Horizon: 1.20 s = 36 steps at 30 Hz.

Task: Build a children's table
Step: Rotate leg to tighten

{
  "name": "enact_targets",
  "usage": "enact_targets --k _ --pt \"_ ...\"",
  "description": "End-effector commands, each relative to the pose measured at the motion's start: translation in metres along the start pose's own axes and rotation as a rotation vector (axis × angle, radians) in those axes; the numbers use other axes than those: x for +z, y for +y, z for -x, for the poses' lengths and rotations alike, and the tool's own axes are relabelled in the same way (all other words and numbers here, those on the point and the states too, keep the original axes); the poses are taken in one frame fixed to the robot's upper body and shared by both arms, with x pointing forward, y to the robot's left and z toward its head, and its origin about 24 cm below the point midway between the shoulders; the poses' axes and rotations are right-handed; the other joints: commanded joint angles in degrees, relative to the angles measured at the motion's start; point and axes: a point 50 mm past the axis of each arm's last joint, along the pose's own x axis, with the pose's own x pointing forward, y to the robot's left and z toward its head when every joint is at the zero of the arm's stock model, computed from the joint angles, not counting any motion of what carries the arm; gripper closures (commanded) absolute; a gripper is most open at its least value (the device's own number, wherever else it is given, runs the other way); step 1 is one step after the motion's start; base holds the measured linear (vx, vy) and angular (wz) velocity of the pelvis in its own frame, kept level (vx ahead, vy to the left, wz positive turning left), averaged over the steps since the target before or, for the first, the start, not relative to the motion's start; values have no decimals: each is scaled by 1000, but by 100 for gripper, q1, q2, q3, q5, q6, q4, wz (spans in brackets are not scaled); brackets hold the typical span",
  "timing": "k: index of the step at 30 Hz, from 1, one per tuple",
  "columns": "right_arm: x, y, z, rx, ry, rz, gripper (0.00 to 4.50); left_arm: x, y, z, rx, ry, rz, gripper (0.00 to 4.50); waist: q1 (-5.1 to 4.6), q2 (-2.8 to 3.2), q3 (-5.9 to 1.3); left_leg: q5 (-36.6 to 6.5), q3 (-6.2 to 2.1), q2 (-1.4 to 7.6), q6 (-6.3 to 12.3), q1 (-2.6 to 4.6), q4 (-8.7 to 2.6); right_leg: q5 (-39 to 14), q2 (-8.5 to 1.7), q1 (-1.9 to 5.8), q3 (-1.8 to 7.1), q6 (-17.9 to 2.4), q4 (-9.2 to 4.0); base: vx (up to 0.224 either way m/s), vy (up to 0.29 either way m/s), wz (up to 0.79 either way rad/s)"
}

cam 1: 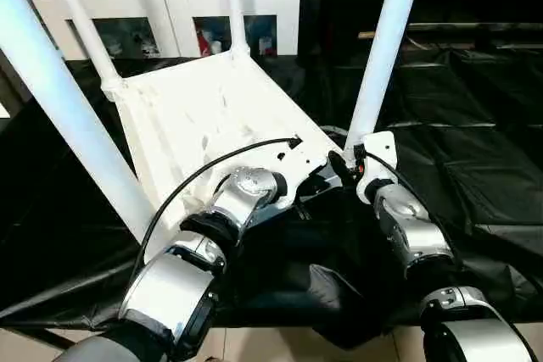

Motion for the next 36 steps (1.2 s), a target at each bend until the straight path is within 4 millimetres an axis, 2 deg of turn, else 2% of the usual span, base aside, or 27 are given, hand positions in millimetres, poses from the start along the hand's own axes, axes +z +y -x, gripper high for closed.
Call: enact_targets --k 1,2,3,7,10,14,16,18,19,22,23,25,27,36 --pt "-7 30 -1 193 16 32 101 -4 -11 -5 -45 -23 15 450 -14 -137 -310 -1829 -114 174 360 94 -411 -1975 -263 192 110 -1085 -481 0 0 0" --pt "-7 30 -1 193 16 32 101 -4 -11 -5 -45 -23 15 450 -12 -137 -314 -1805 -112 173 376 92 -405 -1921 -260 193 110 -1096 -475 0 0 0" --pt "-6 27 0 222 9 26 76 -5 -8 -2 -52 -28 3 450 -8 -135 -311 -1765 -111 175 411 84 -408 -1838 -260 201 109 -1123 -470 0 0 0" --pt "-3 15 8 337 9 71 76 -9 1 9 -78 -26 -20 450 3 -148 -322 -1606 -98 184 531 68 -383 -1558 -266 233 103 -1246 -430 0 0 0" --pt "1 5 16 437 -6 98 76 -14 5 19 -146 -35 -26 450 40 -151 -309 -1579 -85 195 584 62 -380 -1639 -259 244 92 -1277 -436 0 0 0" --pt "9 -4 25 548 -29 105 76 -18 4 31 -278 -58 -44 450 66 -149 -311 -1553 -82 214 595 69 -384 -1621 -252 247 88 -1335 -418 0 0 0" --pt "12 -10 31 620 -21 119 76 -25 4 40 -367 -42 -68 450 82 -116 -317 -1534 -81 240 598 72 -387 -1427 -253 239 96 -1443 -386 0 0 0" --pt "12 -14 36 670 -5 123 76 -28 6 45 -389 -33 -74 450 109 -106 -317 -1546 -76 255 599 100 -389 -1357 -252 220 103 -1485 -381 0 0 0" --pt "12 -16 37 689 6 127 76 -29 6 47 -396 -33 -72 450 145 -106 -325 -1493 -72 253 580 99 -385 -1226 -254 227 105 -1532 -357 0 0 0" --pt "9 -21 41 703 37 142 76 -31 9 52 -402 -28 -70 450 175 -113 -330 -1454 -66 248 546 102 -380 -1132 -259 230 106 -1556 -339 0 0 0" --pt "8 -23 42 709 39 136 90 -32 10 54 -404 -28 -68 450 174 -130 -327 -1434 -64 243 549 94 -378 -1116 -265 235 108 -1554 -338 0 0 0" --pt "8 -23 43 712 39 133 90 -33 11 54 -405 -27 -68 450 182 -126 -330 -1362 -66 237 564 86 -369 -1141 -275 240 105 -1534 -339 0 0 0" --pt "7 -23 44 727 45 131 118 -34 11 56 -403 -26 -68 450 187 -132 -327 -1354 -65 238 568 88 -368 -1189 -277 240 103 -1522 -344 0 0 0" --pt "8 -21 45 767 48 123 183 -37 11 58 -407 -26 -65 450 178 -137 -330 -1330 -68 240 566 88 -367 -1256 -267 236 102 -1498 -343 0 0 0"
